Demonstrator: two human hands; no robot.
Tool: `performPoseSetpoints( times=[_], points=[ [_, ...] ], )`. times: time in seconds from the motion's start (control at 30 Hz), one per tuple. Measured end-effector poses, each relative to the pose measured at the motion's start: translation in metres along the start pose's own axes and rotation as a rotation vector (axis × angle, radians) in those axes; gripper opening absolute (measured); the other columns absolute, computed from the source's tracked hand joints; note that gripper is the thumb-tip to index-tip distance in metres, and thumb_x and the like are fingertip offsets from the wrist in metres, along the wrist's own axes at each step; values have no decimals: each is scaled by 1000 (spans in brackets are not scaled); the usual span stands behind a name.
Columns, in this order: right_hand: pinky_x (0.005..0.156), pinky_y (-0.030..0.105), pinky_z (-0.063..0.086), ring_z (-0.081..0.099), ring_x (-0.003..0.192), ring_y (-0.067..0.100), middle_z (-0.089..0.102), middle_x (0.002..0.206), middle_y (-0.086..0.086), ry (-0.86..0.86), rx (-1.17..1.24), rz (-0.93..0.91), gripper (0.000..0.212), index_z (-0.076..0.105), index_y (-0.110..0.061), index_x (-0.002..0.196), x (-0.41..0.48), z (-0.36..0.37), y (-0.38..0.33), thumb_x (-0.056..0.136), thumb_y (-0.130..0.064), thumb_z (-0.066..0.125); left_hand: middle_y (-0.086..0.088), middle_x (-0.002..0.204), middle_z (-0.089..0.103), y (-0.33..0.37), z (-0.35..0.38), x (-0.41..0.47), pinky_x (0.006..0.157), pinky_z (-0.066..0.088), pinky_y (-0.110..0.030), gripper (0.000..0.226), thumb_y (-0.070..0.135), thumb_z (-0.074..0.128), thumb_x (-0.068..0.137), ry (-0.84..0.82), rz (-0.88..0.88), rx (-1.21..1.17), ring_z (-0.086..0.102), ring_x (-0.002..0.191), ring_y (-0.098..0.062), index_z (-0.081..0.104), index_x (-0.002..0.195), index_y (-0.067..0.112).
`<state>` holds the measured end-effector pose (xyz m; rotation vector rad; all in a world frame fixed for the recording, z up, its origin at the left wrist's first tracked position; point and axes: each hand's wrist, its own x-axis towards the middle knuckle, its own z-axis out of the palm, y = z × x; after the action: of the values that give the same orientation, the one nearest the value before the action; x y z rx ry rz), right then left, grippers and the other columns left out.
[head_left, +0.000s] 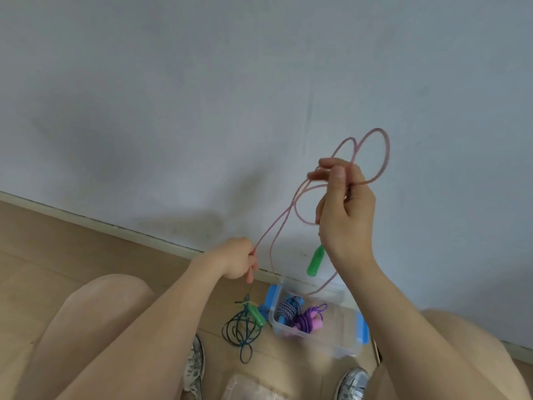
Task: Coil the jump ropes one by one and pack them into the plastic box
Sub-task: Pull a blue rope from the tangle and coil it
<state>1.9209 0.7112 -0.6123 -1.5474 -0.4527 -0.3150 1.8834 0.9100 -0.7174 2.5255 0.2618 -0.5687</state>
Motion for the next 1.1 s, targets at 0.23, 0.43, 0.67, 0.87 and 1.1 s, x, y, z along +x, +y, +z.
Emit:
performPoseSetpoints(
  times=[0.23,0.43,0.67,0.87,1.1],
  points=[
    [74,33,55,70,76,14,74,73,-1,-309,-404,395,44,45,-18,132,-15,4,38,92,-15,63,1,63,70,28,-32,-24,62,57,-33,23,23,51,108,314,177,-251,65,51,-13,67,92,18],
    [54,11,43,60,47,5,70,61,2,-597,-319,234,28,68,-33,119,-24,19,31,104,-14,52,3,70,71,46,-46,-46,69,45,-36,23,21,40,104,290,220,-418,58,67,-15,60,116,25],
    [55,20,34,52,51,9,56,52,-14,-546,-524,16,29,73,-22,86,-18,22,43,108,-30,56,5,75,73,42,-52,-57,76,48,-32,38,15,56,94,275,220,-505,64,73,-2,45,128,28],
    [55,33,43,51,53,20,60,63,-5,-284,-279,-150,23,67,-19,96,-22,26,23,111,-21,51,7,92,76,19,-43,-39,87,59,-36,10,23,61,99,297,125,-171,72,93,-14,69,101,29],
    [58,25,43,54,60,14,60,68,0,-86,-140,-107,24,67,-14,99,-21,25,13,113,-16,47,7,101,59,11,-37,-30,77,49,-35,18,40,68,98,535,116,-38,59,92,-17,60,104,24]
  ],
)
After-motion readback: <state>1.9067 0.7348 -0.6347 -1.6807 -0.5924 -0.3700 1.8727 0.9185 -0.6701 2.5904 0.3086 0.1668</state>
